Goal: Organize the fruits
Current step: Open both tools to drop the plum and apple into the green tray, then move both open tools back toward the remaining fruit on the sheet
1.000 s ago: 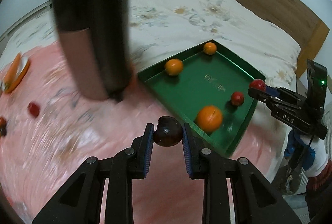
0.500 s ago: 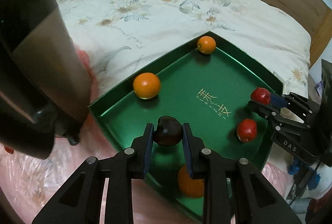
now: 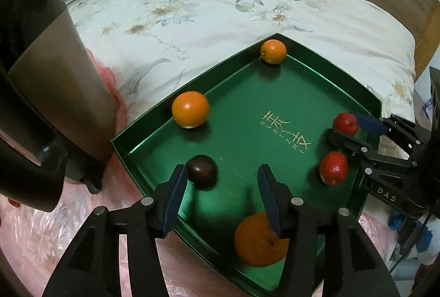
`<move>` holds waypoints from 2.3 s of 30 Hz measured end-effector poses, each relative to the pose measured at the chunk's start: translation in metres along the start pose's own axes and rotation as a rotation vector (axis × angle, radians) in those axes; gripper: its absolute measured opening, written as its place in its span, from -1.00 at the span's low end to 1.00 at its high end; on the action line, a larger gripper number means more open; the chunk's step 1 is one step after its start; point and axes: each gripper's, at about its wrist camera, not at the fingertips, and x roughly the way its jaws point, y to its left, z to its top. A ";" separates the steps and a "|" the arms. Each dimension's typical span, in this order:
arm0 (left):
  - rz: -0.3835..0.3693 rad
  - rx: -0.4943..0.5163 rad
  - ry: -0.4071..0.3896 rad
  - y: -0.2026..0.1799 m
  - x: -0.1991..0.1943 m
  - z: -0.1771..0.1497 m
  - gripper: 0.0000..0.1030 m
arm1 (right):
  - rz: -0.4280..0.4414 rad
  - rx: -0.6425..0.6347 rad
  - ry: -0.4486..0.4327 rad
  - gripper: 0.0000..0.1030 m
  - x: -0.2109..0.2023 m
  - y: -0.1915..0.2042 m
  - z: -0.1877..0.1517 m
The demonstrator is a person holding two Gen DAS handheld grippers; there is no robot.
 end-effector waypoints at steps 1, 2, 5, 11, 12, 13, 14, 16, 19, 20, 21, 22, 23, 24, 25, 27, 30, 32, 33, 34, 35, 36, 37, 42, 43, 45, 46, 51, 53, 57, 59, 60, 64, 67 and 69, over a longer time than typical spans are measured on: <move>0.003 0.005 -0.005 -0.001 -0.002 0.000 -0.08 | -0.001 0.002 -0.001 0.37 -0.001 0.000 0.000; 0.003 0.008 -0.007 -0.002 -0.005 -0.001 -0.07 | -0.001 0.002 -0.004 0.37 -0.003 0.001 0.000; 0.005 0.015 -0.025 -0.003 -0.015 -0.003 -0.06 | -0.011 -0.004 -0.010 0.40 -0.010 0.001 0.002; -0.004 0.010 -0.114 -0.004 -0.058 -0.017 -0.06 | -0.017 0.025 -0.069 0.65 -0.043 0.003 0.002; -0.001 0.009 -0.128 -0.004 -0.063 -0.019 -0.06 | -0.014 0.031 -0.085 0.70 -0.052 0.005 0.002; 0.003 0.010 -0.147 -0.003 -0.073 -0.024 -0.06 | -0.011 0.036 -0.100 0.75 -0.060 0.007 0.002; 0.006 0.010 -0.161 -0.002 -0.082 -0.029 -0.06 | -0.008 0.042 -0.118 0.79 -0.070 0.010 0.001; 0.007 0.004 -0.178 0.002 -0.101 -0.039 -0.06 | -0.002 0.048 -0.147 0.85 -0.087 0.018 -0.001; 0.003 -0.023 -0.191 0.012 -0.126 -0.053 -0.06 | 0.005 0.038 -0.184 0.88 -0.112 0.036 -0.005; 0.001 -0.033 -0.194 0.016 -0.135 -0.057 -0.06 | 0.002 0.031 -0.197 0.89 -0.120 0.043 -0.006; 0.000 -0.044 -0.197 0.020 -0.143 -0.062 -0.06 | 0.000 0.025 -0.210 0.95 -0.127 0.051 -0.008; 0.002 -0.053 -0.196 0.024 -0.149 -0.066 -0.06 | -0.001 0.021 -0.220 0.99 -0.134 0.057 -0.010; 0.008 -0.065 -0.199 0.029 -0.157 -0.072 -0.06 | -0.001 0.019 -0.233 1.00 -0.141 0.065 -0.011; 0.017 -0.073 -0.204 0.034 -0.164 -0.077 -0.06 | -0.004 0.017 -0.245 1.00 -0.148 0.072 -0.013; 0.025 -0.081 -0.206 0.039 -0.169 -0.082 -0.04 | -0.012 0.018 -0.257 1.00 -0.155 0.078 -0.014; 0.032 -0.104 -0.211 0.050 -0.181 -0.093 -0.01 | -0.021 0.022 -0.275 1.00 -0.167 0.091 -0.016; 0.054 -0.133 -0.221 0.065 -0.195 -0.107 0.04 | 0.004 0.034 -0.279 1.00 -0.179 0.106 -0.020; 0.068 -0.149 -0.230 0.075 -0.206 -0.118 0.04 | 0.020 0.030 -0.271 1.00 -0.184 0.118 -0.022; 0.073 -0.158 -0.235 0.081 -0.211 -0.123 0.04 | 0.031 0.026 -0.263 1.00 -0.187 0.126 -0.022; 0.076 -0.167 -0.240 0.087 -0.217 -0.129 0.04 | 0.038 0.023 -0.261 1.00 -0.189 0.132 -0.023; 0.078 -0.174 -0.245 0.091 -0.222 -0.134 0.04 | 0.048 0.017 -0.259 1.00 -0.194 0.141 -0.022; 0.081 -0.181 -0.252 0.097 -0.227 -0.141 0.04 | 0.052 0.011 -0.258 1.00 -0.196 0.148 -0.023; 0.089 -0.189 -0.260 0.103 -0.233 -0.147 0.04 | 0.058 0.000 -0.257 1.00 -0.200 0.156 -0.022; 0.132 -0.237 -0.275 0.140 -0.256 -0.177 0.04 | 0.121 -0.065 -0.268 1.00 -0.215 0.204 -0.016; 0.142 -0.243 -0.279 0.148 -0.260 -0.183 0.04 | 0.129 -0.073 -0.268 1.00 -0.215 0.211 -0.015; 0.156 -0.267 -0.292 0.165 -0.270 -0.198 0.04 | 0.144 -0.097 -0.254 1.00 -0.213 0.231 -0.011; 0.164 -0.284 -0.293 0.175 -0.274 -0.206 0.04 | 0.151 -0.106 -0.253 1.00 -0.212 0.239 -0.009; 0.238 -0.337 -0.274 0.222 -0.281 -0.234 0.04 | 0.225 -0.161 -0.257 1.00 -0.209 0.284 -0.004; 0.243 -0.368 -0.281 0.238 -0.285 -0.245 0.04 | 0.245 -0.200 -0.231 1.00 -0.200 0.302 -0.005; 0.267 -0.426 -0.272 0.272 -0.284 -0.266 0.04 | 0.300 -0.256 -0.210 1.00 -0.188 0.333 -0.005; 0.284 -0.438 -0.259 0.288 -0.282 -0.275 0.04 | 0.327 -0.270 -0.196 1.00 -0.180 0.345 -0.005; 0.291 -0.446 -0.248 0.299 -0.280 -0.280 0.04 | 0.342 -0.274 -0.185 1.00 -0.175 0.352 -0.005; 0.313 -0.466 -0.228 0.328 -0.276 -0.293 0.04 | 0.396 -0.306 -0.148 1.00 -0.154 0.381 -0.007; 0.324 -0.486 -0.213 0.347 -0.271 -0.300 0.04 | 0.433 -0.336 -0.122 1.00 -0.140 0.404 -0.006; 0.322 -0.494 -0.205 0.359 -0.267 -0.303 0.04 | 0.460 -0.351 -0.106 1.00 -0.130 0.419 -0.005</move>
